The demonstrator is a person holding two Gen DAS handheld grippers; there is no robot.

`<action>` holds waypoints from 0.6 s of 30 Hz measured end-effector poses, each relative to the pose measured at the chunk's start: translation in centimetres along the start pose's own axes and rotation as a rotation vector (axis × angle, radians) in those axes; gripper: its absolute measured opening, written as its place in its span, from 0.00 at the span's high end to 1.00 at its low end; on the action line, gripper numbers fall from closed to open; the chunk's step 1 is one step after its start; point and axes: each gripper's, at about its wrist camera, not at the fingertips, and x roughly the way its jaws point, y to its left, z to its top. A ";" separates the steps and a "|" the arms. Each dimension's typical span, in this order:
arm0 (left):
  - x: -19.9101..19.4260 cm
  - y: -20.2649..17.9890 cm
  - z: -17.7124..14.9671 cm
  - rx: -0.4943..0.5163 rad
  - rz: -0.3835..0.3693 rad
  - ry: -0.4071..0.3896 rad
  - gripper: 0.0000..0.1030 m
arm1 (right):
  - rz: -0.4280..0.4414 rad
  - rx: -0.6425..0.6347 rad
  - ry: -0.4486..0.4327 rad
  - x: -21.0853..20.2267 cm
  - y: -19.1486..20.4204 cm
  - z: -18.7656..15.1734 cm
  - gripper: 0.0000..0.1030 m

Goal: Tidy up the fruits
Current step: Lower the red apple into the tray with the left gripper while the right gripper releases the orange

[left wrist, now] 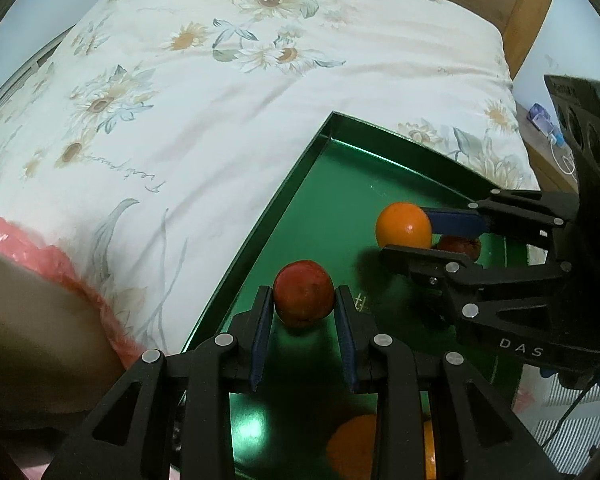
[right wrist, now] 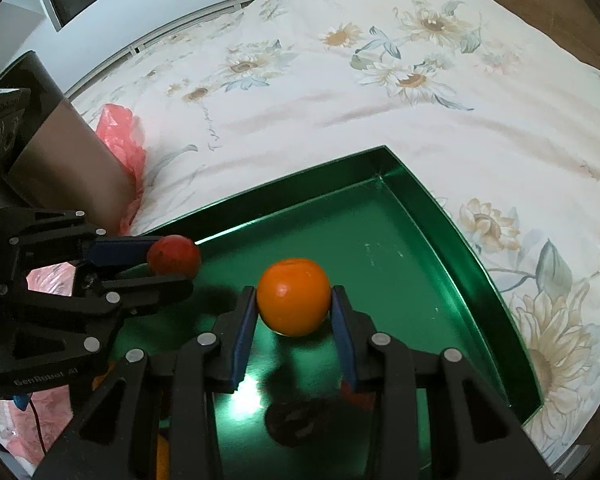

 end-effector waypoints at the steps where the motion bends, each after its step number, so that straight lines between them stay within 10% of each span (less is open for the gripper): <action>1: 0.2 0.0 0.1 0.001 0.000 0.002 0.74 | -0.004 0.004 0.004 0.2 -0.2 0.0 0.73; 18: 2.1 0.0 0.7 0.048 0.063 0.002 0.74 | -0.002 0.020 0.008 1.0 -0.6 0.0 0.72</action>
